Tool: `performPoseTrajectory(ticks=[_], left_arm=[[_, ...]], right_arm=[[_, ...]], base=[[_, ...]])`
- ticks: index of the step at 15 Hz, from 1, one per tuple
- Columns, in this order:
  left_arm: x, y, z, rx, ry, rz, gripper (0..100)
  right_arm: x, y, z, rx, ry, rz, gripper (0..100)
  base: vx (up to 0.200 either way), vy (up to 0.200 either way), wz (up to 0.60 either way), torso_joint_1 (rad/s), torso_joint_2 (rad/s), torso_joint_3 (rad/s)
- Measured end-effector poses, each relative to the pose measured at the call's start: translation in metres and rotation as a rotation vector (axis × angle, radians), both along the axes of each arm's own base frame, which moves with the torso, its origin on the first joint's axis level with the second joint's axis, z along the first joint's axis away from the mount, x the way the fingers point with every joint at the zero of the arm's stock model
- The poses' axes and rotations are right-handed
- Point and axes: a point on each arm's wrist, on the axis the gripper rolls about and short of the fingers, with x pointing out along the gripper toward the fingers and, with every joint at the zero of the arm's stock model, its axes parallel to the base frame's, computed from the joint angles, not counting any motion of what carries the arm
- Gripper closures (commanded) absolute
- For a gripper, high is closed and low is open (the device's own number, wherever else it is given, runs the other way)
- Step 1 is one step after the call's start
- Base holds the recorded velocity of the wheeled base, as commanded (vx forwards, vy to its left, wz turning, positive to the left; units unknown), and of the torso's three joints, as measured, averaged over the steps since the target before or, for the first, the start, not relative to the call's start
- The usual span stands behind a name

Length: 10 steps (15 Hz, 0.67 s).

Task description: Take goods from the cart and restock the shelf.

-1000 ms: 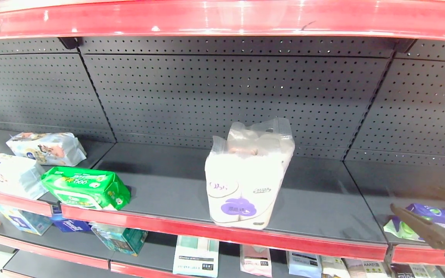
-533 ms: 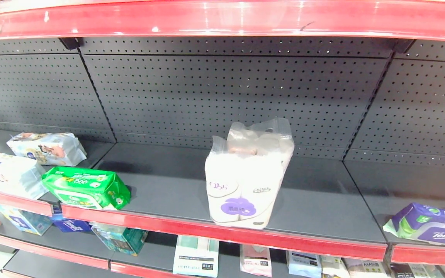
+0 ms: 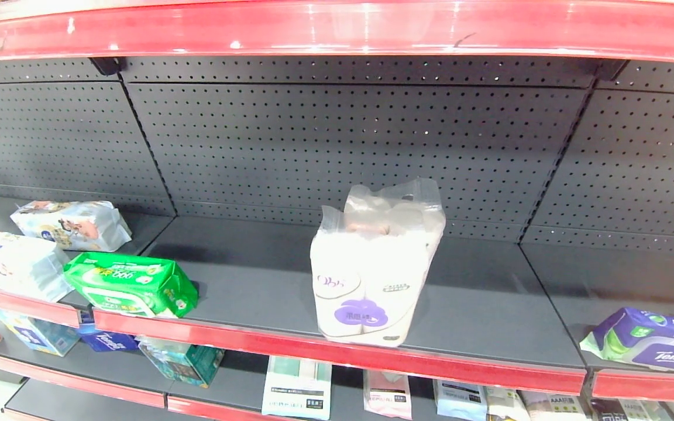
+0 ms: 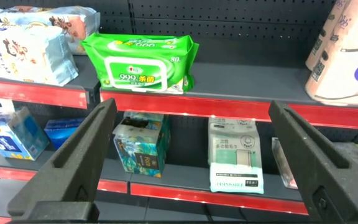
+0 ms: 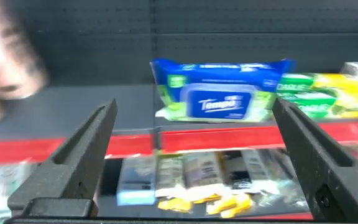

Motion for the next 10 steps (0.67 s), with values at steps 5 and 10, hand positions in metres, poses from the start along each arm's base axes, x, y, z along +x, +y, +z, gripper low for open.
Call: performPoseTrajectory(ticks=[5, 10], left_arm=[[0.0000, 0.0000, 0.0000, 0.000, 0.000, 0.000, 0], [0.0000, 0.0000, 0.0000, 0.000, 0.000, 0.000, 0]], right_arm=[[0.0001, 0.0068, -0.0004, -0.022, -0.005, 0.302, 0], [-0.0007, 0.0060, 0.0085, -0.067, -0.089, 0.264, 0]], base=[[0.000, 0.000, 0.00, 0.000, 0.00, 0.000], [0.000, 0.000, 0.00, 0.000, 0.00, 0.000]])
